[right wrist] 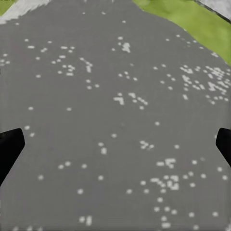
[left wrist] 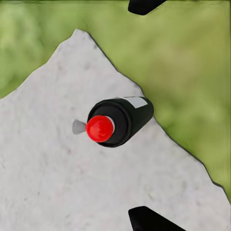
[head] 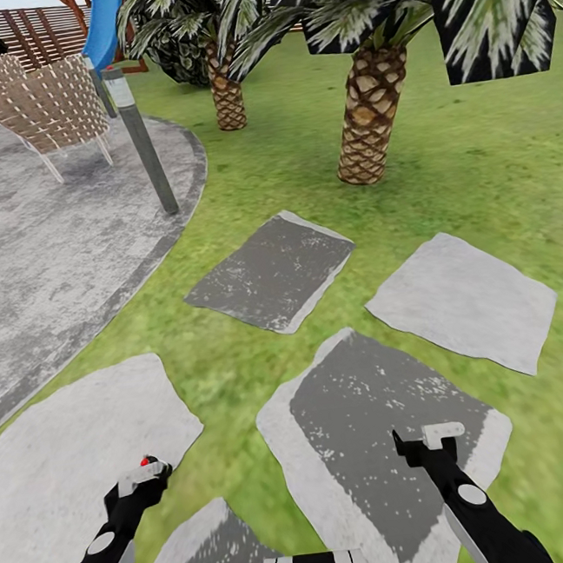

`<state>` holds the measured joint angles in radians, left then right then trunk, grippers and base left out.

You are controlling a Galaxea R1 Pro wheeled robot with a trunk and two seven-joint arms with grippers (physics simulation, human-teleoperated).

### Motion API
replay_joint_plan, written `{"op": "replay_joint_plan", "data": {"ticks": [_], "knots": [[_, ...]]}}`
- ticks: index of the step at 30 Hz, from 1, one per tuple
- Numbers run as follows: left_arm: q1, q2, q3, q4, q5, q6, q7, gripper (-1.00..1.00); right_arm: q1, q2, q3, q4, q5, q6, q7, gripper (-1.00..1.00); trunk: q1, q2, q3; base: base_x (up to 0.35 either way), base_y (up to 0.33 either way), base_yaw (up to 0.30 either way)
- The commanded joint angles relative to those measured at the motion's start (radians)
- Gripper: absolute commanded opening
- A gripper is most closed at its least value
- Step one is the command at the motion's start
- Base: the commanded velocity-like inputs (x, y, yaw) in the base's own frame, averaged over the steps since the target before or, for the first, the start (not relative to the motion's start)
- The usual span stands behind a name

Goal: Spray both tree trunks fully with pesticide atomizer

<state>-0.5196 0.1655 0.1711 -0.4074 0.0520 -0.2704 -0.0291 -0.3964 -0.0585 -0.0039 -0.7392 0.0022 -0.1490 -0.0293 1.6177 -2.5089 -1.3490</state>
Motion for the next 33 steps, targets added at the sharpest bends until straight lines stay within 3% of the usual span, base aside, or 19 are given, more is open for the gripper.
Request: {"op": "replay_joint_plan", "data": {"ticks": [1, 3, 6, 9, 11, 33], "knots": [[0.0, 0.001, 0.002, 0.0, 0.006, -0.002, -0.015, 1.0, 0.0, 0.0, 0.001, 0.001, 0.0, -0.003, -0.003, 1.0, 0.0, 0.0, -0.001, 0.0, 0.0, 0.0], [0.0, 0.001, 0.007, 0.001, 0.013, -0.001, -0.029, 1.0, -0.001, 0.0, 0.001, 0.001, 0.0, -0.003, -0.003, 1.0, 0.0, 0.0, -0.001, 0.0, 0.0, 0.0], [0.0, 0.0, 0.028, 0.0, 0.06, -0.003, -0.044, 1.0, 0.0, 0.0, 0.001, 0.001, 0.001, -0.003, -0.003, 1.0, 0.0, 0.0, -0.001, 0.0, 0.0, 0.0], [0.0, -0.001, 0.032, -0.001, 0.085, -0.005, -0.048, 1.0, 0.0, -0.001, 0.001, 0.001, 0.001, -0.003, -0.003, 1.0, 0.0, 0.0, -0.001, 0.0, 0.0, 0.0], [0.0, -0.001, 0.032, -0.001, 0.09, -0.005, -0.049, 1.0, 0.0, -0.001, 0.0, 0.001, 0.001, -0.003, -0.003, 1.0, 0.0, 0.0, -0.002, 0.0, 0.0, 0.0], [0.0, -0.003, 0.024, 0.0, 0.08, -0.007, -0.049, 1.0, 0.0, -0.001, -0.001, 0.001, 0.001, -0.003, -0.003, 1.0, 0.009, -0.005, -0.113, 0.0, 0.0, 0.0]]}}
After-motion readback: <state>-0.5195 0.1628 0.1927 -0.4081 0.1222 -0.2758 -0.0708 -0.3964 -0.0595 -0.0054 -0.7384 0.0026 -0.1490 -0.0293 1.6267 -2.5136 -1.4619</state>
